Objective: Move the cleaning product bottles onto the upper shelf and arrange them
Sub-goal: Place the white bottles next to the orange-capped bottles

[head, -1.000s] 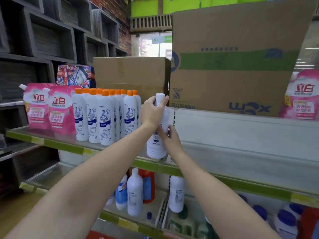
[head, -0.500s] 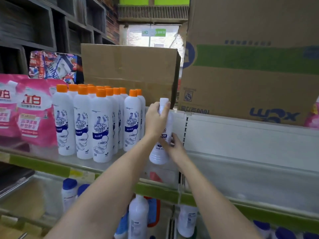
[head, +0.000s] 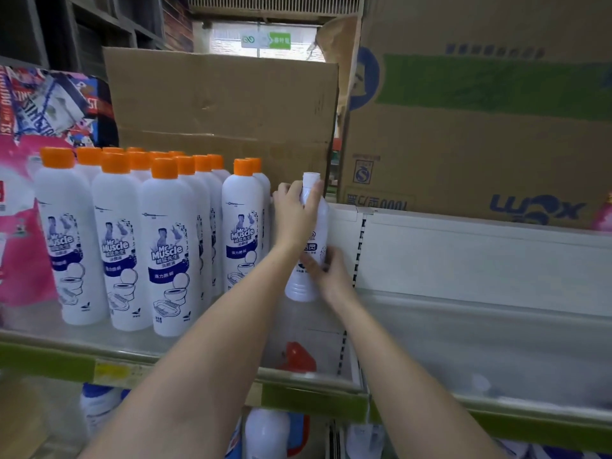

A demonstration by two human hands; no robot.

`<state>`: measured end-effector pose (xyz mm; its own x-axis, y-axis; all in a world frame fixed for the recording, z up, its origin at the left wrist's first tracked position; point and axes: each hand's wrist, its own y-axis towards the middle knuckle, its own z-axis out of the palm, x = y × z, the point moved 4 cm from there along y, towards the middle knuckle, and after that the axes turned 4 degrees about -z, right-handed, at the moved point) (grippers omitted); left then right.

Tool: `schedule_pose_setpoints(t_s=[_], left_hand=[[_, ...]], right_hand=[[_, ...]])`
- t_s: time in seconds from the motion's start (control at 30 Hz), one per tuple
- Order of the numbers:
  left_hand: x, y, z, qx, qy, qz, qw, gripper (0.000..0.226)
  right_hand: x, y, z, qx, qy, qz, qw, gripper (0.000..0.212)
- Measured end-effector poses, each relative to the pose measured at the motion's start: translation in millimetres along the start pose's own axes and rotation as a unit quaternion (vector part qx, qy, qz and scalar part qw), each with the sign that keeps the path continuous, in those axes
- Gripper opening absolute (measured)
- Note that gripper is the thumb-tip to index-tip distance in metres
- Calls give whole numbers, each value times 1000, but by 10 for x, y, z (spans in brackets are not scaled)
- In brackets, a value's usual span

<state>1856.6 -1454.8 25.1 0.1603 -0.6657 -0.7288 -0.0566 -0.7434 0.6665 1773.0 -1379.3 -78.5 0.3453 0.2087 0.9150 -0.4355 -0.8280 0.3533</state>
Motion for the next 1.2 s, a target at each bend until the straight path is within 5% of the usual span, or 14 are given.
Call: schedule_pose_setpoints(t_s=[0.3,0.47,0.63,0.77,1.2], left_hand=[[17,6,28,1,25,14,1000,38],[-12,-43,1,33,58,-4,998,38],[-163,-127,-87,56,155,-39,986,45],[-311,-283,-221,47,222,-63,972,35],[-710,-1490,-349,95,227,-141,959,18]], right_hand=[[-55,38,11,-28,-6,27,999,48],[-228,148,96,-47,-35,46,997,103],[151,-95,24,-26,-84,91,992,68],[126,-295,-151,-18,-86,112,990,63],[190,-1147,-1036,-6,-53,70,996,28]])
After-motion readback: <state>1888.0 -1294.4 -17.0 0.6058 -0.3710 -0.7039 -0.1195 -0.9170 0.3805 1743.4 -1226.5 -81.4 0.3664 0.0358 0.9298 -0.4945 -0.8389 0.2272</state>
